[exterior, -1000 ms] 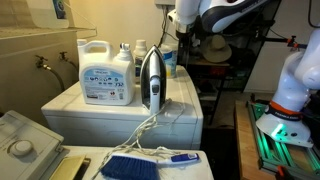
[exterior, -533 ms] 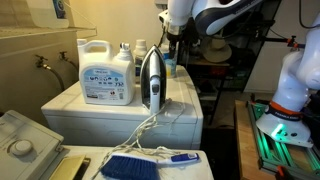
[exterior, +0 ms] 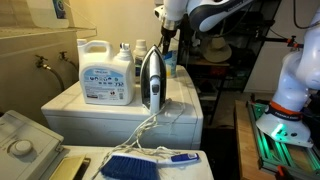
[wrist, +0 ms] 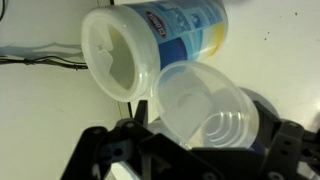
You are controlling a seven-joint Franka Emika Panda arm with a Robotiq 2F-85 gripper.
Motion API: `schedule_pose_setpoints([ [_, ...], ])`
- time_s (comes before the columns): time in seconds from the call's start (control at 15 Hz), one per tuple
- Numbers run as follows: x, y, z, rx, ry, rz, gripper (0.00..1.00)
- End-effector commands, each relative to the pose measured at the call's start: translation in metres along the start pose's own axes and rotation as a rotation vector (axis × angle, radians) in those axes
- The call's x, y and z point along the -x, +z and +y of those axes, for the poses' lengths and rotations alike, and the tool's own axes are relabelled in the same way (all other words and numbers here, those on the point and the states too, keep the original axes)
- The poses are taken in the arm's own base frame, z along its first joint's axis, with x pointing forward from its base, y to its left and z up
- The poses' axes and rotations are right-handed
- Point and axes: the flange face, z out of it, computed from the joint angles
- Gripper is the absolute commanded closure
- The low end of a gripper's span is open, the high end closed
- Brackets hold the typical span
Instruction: Close the lid of the blue container on the right
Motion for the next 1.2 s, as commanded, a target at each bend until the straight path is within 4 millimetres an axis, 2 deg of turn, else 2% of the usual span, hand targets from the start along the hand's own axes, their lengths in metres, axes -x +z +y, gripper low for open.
schedule_pose_setpoints([
  [0.0, -0.001, -0.016, 0.024, -0.041, 0.033, 0.017, 0.0],
  [0.27, 0.008, -0.024, 0.06, -0.056, 0.11, 0.022, 0.0],
  [0.4, 0.019, -0.016, 0.079, -0.067, 0.157, 0.017, 0.0],
  [0.8, 0.052, -0.015, 0.13, -0.102, 0.319, 0.034, 0.0],
  [0.93, 0.067, -0.006, 0.142, -0.129, 0.37, 0.012, 0.0],
  [1.13, 0.09, 0.02, 0.148, -0.195, 0.436, -0.007, 0.0],
])
